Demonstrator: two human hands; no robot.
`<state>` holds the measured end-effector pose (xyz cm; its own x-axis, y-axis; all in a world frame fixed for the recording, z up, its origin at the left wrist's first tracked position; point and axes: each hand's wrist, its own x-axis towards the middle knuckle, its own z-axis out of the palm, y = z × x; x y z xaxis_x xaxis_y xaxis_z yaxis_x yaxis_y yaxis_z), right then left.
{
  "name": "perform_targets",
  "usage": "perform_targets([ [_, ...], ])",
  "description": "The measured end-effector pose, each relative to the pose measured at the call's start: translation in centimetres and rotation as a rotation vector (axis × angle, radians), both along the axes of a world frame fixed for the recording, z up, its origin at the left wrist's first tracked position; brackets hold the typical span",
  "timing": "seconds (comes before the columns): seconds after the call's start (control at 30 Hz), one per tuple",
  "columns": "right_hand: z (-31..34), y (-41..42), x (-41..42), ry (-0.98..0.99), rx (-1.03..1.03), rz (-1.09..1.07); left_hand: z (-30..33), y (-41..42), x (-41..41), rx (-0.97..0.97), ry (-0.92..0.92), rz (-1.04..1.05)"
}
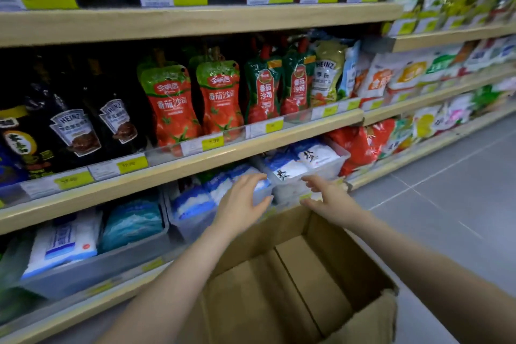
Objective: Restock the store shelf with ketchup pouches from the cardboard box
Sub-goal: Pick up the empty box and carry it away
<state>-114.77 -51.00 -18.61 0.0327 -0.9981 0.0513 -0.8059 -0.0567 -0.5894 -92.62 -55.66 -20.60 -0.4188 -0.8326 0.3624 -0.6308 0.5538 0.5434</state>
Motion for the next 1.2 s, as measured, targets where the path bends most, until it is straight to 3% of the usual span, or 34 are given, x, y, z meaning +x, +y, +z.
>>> perform_targets([
  [0.27,-5.4,2.6,-7.6,-0.151,-0.079,0.023,-6.9,4.1,-4.7,0.041,-0.014,0.092],
  [0.5,-9.7,5.9,-13.5,-0.319,0.114,0.066,-11.2,13.8,-1.4,0.173,-0.036,0.437],
  [0.63,-9.4,9.3,-15.2,-0.357,0.249,0.068,-10.9,21.0,0.8,0.295,0.010,0.745],
  [0.77,-10.3,11.4,-15.3,-0.318,0.335,0.080,-12.4,24.8,1.4,0.478,0.006,0.858],
  [0.9,-13.2,9.9,-14.4,-0.226,0.403,0.063,-15.0,23.0,1.5,0.695,0.040,0.892],
  [1.1,-16.8,7.5,-13.6,-0.055,0.278,-0.013,-16.7,20.9,2.4,0.606,0.146,0.877],
  [1.2,-15.3,7.7,-13.5,-0.066,0.285,-0.029,-15.0,20.9,2.7,0.653,0.089,0.878],
])
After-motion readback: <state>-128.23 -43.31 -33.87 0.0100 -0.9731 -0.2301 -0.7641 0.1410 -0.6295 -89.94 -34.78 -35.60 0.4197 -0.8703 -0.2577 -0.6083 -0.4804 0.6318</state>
